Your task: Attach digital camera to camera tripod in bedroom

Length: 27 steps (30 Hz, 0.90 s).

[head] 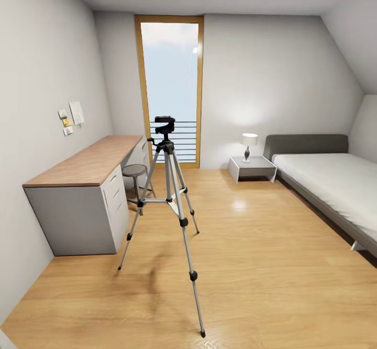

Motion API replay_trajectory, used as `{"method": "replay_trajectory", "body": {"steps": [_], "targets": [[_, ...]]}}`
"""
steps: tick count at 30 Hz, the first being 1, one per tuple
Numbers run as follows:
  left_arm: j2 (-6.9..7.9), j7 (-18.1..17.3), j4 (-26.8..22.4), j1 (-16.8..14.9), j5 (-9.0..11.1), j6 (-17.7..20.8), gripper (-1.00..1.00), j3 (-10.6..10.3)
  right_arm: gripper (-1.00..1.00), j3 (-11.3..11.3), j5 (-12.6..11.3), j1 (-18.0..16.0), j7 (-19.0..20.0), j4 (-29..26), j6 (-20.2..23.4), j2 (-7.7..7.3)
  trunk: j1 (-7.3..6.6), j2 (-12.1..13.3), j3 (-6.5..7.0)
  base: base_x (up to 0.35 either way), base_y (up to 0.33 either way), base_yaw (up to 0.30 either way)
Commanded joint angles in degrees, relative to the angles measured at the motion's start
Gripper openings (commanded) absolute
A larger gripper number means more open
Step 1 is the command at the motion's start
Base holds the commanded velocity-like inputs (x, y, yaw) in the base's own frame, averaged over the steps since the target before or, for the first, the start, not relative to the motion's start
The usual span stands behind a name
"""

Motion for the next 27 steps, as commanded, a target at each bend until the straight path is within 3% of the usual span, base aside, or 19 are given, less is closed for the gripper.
{"method": "replay_trajectory", "body": {"steps": [1,9,22,26,27], "targets": [[-0.01,-0.01,-0.03,0.01,0.16,-0.12,1.0,0.05,1.0,0.08,0.03,-0.01,-0.02,0.0,-0.03,0.01,0.0,-0.02,-0.03,0.0,0.0,0.0],[-0.01,-0.01,-0.05,0.01,0.95,-0.12,1.0,0.05,1.0,-0.1,0.09,-0.01,-0.03,-0.02,-0.23,0.07,0.0,-0.02,-0.03,0.0,0.0,-0.133],[-0.01,0.23,-0.12,0.01,1.31,-0.7,1.0,0.13,1.0,-0.22,0.01,-0.01,-0.03,0.02,-0.91,0.08,0.0,-0.02,-0.03,0.0,0.0,-0.26],[0.04,0.25,-0.12,0.01,2.98,-0.73,1.0,0.09,1.0,-0.25,-0.03,-0.01,-0.02,-0.02,-0.92,-0.03,0.0,-0.02,-0.03,0.0,0.0,-0.289],[0.05,0.25,-0.12,0.01,4.16,-0.73,1.0,0.05,1.0,-0.27,-0.05,-0.01,-0.04,-0.03,-0.92,-0.05,0.0,-0.02,-0.03,0.0,0.0,-0.29]]}}
